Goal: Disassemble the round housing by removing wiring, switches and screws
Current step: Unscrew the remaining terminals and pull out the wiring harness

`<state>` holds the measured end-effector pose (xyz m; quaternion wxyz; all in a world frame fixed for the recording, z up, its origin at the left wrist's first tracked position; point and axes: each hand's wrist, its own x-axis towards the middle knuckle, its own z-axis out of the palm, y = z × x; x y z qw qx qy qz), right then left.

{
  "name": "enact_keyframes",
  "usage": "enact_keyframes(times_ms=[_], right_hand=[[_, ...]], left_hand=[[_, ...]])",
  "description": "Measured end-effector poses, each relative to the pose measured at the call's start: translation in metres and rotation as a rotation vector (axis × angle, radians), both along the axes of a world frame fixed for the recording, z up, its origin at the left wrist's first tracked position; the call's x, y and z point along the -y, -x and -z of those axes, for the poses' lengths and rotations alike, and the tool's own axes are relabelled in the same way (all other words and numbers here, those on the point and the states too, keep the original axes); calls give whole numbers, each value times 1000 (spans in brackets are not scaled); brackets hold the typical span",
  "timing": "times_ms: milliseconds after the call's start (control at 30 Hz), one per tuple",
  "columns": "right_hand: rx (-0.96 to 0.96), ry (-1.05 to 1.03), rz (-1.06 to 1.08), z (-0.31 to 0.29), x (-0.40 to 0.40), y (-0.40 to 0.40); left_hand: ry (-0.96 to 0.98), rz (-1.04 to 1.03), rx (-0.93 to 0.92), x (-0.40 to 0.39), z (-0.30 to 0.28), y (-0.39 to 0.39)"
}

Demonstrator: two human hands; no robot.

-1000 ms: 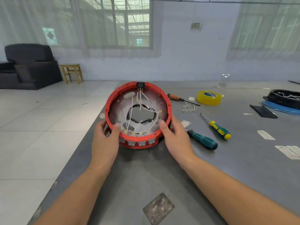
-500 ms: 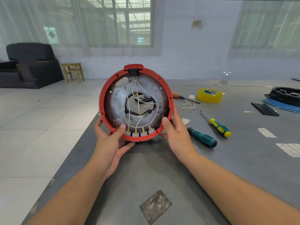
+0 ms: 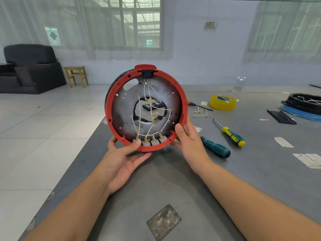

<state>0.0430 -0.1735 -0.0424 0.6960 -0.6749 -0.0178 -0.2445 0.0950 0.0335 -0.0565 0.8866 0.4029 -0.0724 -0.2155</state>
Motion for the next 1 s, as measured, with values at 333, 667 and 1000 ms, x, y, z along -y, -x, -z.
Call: enact_keyframes(times_ms=[333,667,1000], right_hand=[[-243,1106,497,-9,32,12],[-681,1530,679,6,72,30],[-587,1189,570,6,78,28]], left_hand=[[-68,-123,-35,1,-5,4],[-22,-151,-55,-3,-9,1],[20,-151,-87,-5,-5,-4]])
